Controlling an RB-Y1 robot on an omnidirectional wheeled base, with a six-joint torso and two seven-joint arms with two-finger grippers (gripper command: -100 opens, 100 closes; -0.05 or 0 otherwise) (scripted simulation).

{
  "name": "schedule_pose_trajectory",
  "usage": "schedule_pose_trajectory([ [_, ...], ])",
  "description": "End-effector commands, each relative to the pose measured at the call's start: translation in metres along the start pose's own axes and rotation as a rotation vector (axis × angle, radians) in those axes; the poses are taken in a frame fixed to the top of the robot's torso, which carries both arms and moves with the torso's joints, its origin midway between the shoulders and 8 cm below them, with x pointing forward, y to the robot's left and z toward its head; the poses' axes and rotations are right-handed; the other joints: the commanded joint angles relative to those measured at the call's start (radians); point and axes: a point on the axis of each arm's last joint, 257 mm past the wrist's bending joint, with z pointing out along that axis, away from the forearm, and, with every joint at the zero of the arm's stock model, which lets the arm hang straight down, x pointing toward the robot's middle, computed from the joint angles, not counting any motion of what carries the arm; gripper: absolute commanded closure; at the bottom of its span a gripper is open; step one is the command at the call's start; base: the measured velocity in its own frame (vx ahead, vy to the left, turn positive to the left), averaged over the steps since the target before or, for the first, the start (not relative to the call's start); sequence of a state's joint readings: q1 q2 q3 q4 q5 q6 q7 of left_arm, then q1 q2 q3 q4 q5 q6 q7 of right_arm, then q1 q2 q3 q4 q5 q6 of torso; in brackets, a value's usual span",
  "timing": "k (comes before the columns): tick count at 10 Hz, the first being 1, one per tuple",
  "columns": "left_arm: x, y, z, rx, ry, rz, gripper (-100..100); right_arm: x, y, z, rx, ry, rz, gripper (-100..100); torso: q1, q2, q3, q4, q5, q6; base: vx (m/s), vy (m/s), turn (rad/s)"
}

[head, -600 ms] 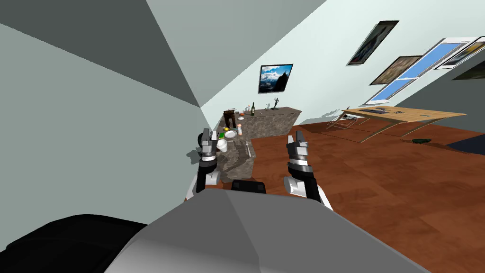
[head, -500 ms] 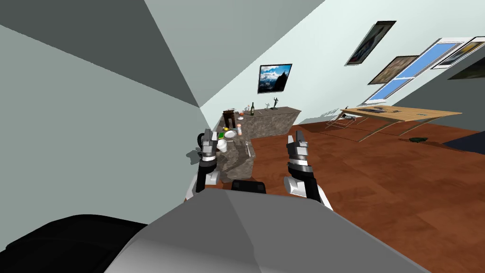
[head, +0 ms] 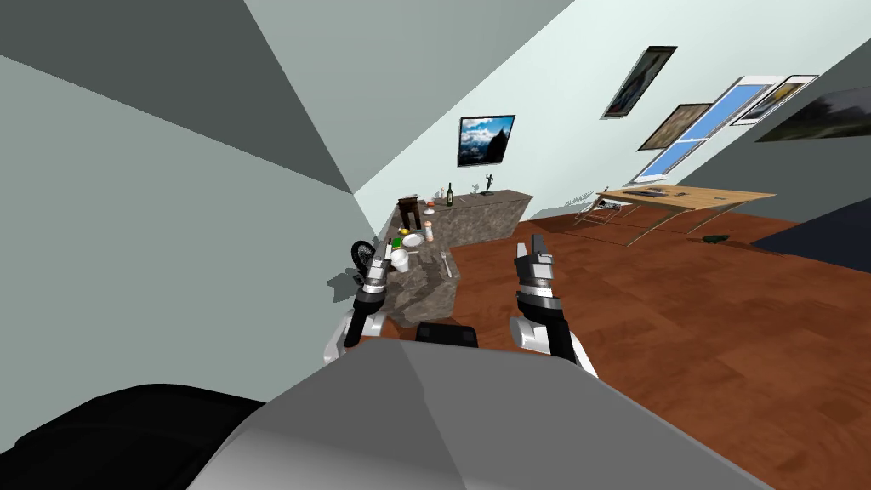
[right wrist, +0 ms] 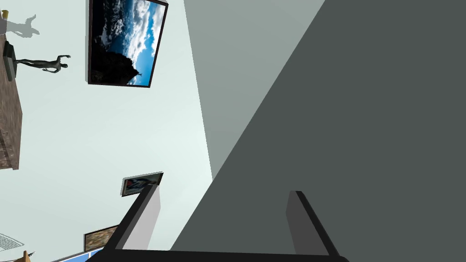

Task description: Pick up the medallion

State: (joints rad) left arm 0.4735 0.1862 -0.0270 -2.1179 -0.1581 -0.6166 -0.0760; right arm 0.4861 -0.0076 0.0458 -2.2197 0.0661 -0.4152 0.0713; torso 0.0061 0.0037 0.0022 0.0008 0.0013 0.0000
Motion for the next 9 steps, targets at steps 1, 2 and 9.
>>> schedule_pose_trajectory([
  [1, 0.007, 0.017, -0.010, -0.038, 0.061, 0.045, -100, 0.000, 0.000, 0.000, 0.000, 0.000, 0.000, 0, 0.000, 0.000, 0.000, 0.000, 0.000, 0.000, -0.039, 0.083, -0.121],
  [2, 0.010, 0.030, -0.017, -0.062, 0.101, 0.076, -100, 0.000, 0.000, 0.000, 0.000, 0.000, 0.000, 0, 0.000, -0.001, 0.000, 0.000, 0.000, 0.000, -0.048, 0.091, -0.168],
  [9, 0.017, 0.094, -0.060, -0.180, 0.324, 0.234, -100, 0.000, 0.000, 0.000, 0.000, 0.000, 0.000, 0, 0.000, -0.002, -0.001, 0.000, 0.000, 0.000, -0.051, 0.081, -0.131],
])
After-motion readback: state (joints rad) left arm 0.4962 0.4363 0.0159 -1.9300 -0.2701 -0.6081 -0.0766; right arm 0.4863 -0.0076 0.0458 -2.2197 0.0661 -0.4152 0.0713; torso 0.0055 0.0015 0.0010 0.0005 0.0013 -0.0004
